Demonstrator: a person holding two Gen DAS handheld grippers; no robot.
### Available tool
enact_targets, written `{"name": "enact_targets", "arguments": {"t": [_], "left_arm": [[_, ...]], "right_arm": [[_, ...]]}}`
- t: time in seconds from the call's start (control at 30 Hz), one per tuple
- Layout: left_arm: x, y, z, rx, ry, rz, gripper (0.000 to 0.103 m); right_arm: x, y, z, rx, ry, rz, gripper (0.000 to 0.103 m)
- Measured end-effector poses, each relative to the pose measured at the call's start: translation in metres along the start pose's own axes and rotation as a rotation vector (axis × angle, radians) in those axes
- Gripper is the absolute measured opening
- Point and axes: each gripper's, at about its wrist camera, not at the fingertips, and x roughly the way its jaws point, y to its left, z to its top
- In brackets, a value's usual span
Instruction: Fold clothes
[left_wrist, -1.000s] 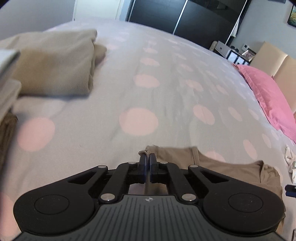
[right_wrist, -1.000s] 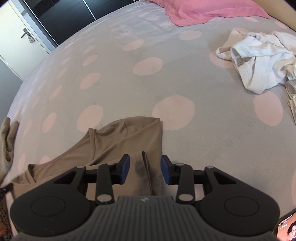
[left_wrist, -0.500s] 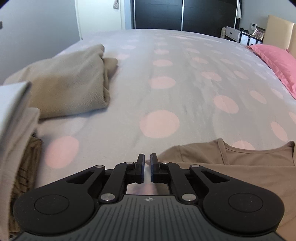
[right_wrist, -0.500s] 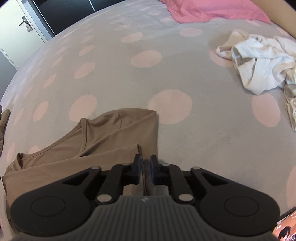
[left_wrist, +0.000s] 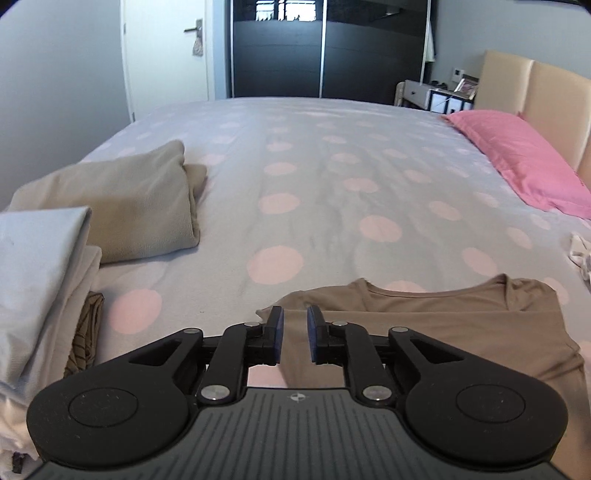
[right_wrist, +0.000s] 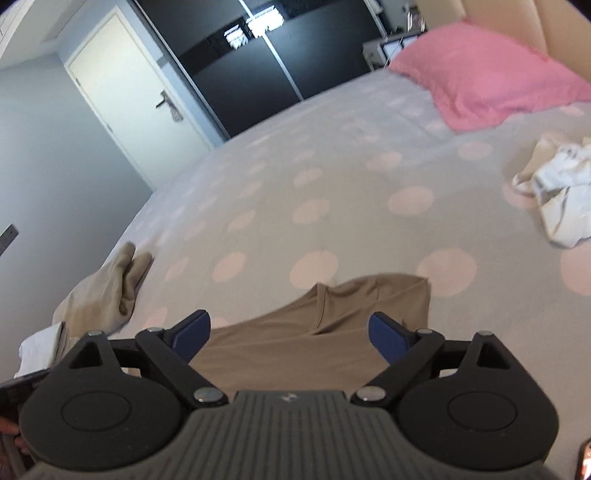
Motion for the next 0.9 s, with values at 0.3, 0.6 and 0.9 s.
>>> {"name": "enact_targets", "arguments": {"t": [0.3, 0.6, 0.9], "left_arm": [[-0.035, -0.012, -0.035, 0.062, 0.128, -0.1, 0.021], [-0.038, 0.003, -0.087, -0.019, 0.384, -0.157, 0.022], [-0.028, -0.012, -0.133, 0.101, 0.582, -0.148, 0.022]], "right_arm": [[-0.044, 0.005, -0.022, -0.077, 0.038, -0.005, 0.094], [-0.042, -0.023, -0.071, -0.149, 0.348, -0.069, 0.094], [-0.043, -0.043, -0.127, -0.203, 0.575, -0.164, 0.072]]}}
